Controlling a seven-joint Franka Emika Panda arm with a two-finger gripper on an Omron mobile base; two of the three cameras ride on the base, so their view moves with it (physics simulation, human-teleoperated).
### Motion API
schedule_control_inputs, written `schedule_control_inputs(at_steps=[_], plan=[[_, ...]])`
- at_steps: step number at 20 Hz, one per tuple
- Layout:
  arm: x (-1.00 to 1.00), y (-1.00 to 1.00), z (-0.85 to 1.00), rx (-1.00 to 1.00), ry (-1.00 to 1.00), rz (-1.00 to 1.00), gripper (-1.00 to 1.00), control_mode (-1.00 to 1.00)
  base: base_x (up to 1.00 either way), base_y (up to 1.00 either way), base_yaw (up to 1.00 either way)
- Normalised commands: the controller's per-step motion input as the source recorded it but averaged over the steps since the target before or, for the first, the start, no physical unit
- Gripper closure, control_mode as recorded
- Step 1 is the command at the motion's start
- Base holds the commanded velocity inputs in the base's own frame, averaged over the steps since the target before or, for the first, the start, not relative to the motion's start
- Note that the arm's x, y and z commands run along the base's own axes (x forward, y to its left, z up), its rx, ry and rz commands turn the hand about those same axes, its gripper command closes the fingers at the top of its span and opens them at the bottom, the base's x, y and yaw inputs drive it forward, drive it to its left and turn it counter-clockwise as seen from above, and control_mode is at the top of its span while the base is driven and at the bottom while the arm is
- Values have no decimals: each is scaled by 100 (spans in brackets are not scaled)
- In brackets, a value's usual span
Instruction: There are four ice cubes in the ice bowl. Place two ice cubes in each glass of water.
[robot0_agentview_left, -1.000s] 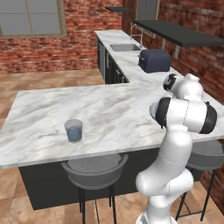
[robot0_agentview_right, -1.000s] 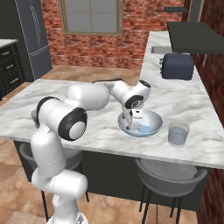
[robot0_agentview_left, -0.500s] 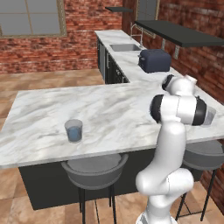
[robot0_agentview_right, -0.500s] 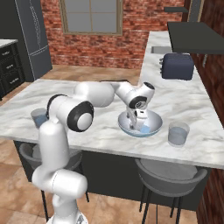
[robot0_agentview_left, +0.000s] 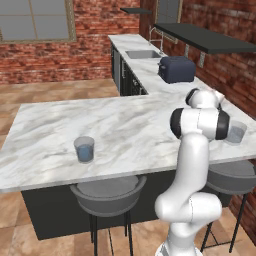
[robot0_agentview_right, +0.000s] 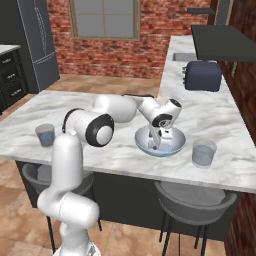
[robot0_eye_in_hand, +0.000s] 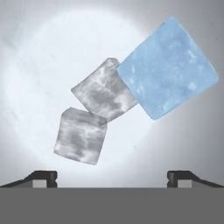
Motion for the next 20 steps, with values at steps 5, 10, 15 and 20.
schedule_control_inputs(at_steps=[5,10,15,20], plan=[[11,5,-26,0,0,0,-100,-100,0,0,0],[24,5,-18,0,0,0,-100,-100,0,0,0],[25,-1,-6,0,-1,0,-100,-100,0,0,0],[5,-14,-15,0,-4,0,-100,-100,0,0,0]])
